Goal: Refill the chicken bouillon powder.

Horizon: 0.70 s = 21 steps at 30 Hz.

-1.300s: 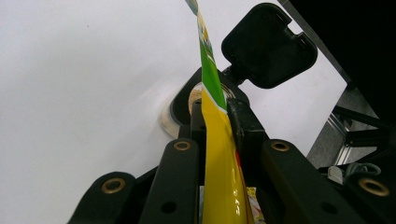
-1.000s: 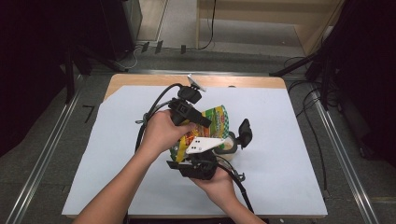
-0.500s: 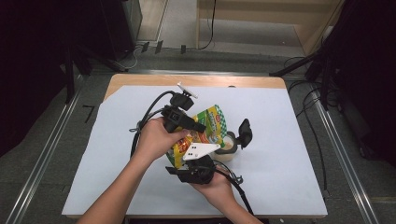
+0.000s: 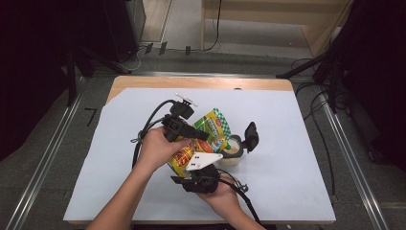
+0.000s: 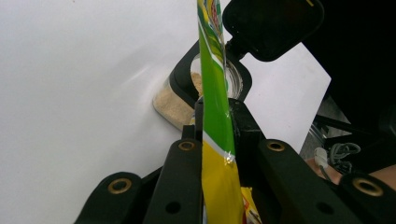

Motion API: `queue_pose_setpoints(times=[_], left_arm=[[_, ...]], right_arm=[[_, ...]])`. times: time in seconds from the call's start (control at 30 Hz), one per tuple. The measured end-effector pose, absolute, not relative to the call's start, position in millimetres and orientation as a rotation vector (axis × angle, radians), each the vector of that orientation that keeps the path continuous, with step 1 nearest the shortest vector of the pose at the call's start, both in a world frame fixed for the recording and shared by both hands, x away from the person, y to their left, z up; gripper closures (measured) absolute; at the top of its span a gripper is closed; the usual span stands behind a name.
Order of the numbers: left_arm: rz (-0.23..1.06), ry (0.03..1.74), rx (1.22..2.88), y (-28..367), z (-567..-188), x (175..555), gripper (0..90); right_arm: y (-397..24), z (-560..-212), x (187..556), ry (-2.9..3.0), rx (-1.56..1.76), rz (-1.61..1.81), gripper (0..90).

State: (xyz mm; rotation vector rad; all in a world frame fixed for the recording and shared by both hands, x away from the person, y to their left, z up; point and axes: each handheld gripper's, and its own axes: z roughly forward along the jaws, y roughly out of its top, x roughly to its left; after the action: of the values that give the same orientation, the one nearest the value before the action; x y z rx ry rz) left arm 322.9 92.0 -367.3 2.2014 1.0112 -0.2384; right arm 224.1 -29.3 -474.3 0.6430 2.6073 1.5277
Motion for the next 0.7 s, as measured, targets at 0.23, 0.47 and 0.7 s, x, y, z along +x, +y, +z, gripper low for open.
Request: queue_pose_setpoints(times=[0.23, 0.47, 0.7], left_arm=[[-0.258, 1.009, 2.188, 94.7, -371.9, 323.1, 84.9], [-0.275, 1.010, 2.172, 99.1, -374.0, 323.7, 85.1], [-0.270, 0.983, 2.179, 100.8, -376.3, 323.6, 85.1]], right_arm=[[-30.8, -482.1, 222.8, 2.618, 0.652, 1.483, 66.2], [-33.3, -487.2, 223.8, 2.629, 0.666, 1.461, 65.3], [-33.6, -493.4, 223.4, 2.650, 0.685, 1.424, 62.1]])
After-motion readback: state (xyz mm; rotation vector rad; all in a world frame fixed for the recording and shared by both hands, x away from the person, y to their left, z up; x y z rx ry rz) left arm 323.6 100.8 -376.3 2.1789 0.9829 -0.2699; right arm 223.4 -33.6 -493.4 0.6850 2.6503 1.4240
